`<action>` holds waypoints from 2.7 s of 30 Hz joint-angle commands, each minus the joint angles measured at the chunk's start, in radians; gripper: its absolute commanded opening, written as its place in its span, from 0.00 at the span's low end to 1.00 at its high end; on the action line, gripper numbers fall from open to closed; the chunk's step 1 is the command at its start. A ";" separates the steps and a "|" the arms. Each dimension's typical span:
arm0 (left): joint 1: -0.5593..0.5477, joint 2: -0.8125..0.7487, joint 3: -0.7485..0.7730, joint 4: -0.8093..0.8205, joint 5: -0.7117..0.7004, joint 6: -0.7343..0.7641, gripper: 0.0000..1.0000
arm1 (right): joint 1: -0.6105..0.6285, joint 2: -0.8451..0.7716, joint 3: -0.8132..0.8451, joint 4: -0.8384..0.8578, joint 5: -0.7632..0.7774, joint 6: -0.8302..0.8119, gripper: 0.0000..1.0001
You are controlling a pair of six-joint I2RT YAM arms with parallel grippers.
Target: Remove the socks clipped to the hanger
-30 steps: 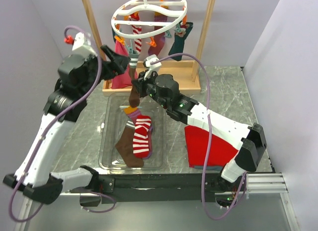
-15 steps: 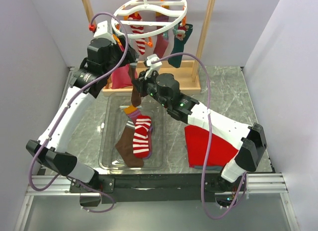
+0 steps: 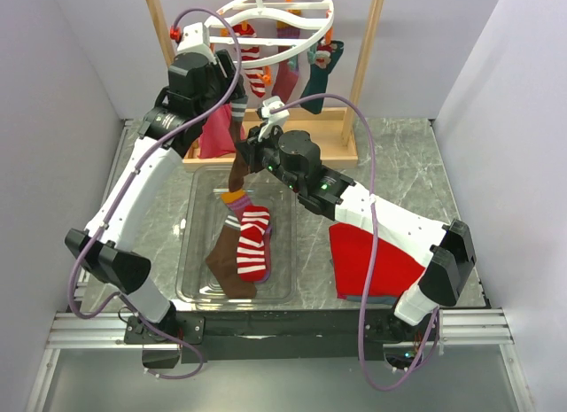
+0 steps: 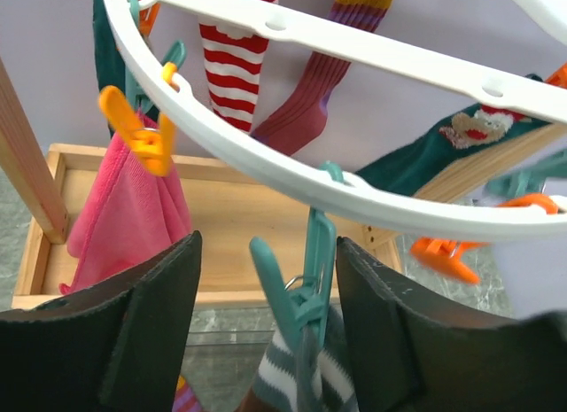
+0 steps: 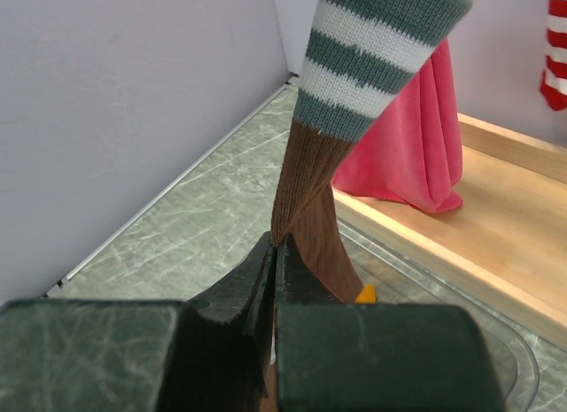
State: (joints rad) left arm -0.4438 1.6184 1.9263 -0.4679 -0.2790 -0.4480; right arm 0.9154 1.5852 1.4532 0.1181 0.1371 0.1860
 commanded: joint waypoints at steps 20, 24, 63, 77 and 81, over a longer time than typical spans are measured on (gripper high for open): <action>0.001 0.003 0.071 0.052 -0.022 0.026 0.01 | -0.003 -0.053 -0.045 0.008 -0.034 0.052 0.00; 0.001 -0.002 0.059 0.043 -0.005 0.022 0.25 | -0.001 -0.076 -0.071 0.005 -0.053 0.075 0.00; -0.001 -0.693 -0.509 -0.008 0.452 -0.058 0.97 | 0.267 -0.471 -0.485 -0.256 0.007 0.397 0.00; -0.001 -0.776 -0.559 -0.055 0.374 0.008 0.98 | 0.333 -0.551 -0.439 -0.331 -0.054 0.417 0.00; -0.001 -0.799 -0.599 -0.028 0.386 -0.008 0.98 | 0.332 -0.499 -0.467 -0.299 -0.062 0.426 0.00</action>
State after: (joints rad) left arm -0.4438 0.8459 1.3552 -0.5198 0.1120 -0.4671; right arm 1.2411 1.0660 0.9630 -0.2173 0.0906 0.6128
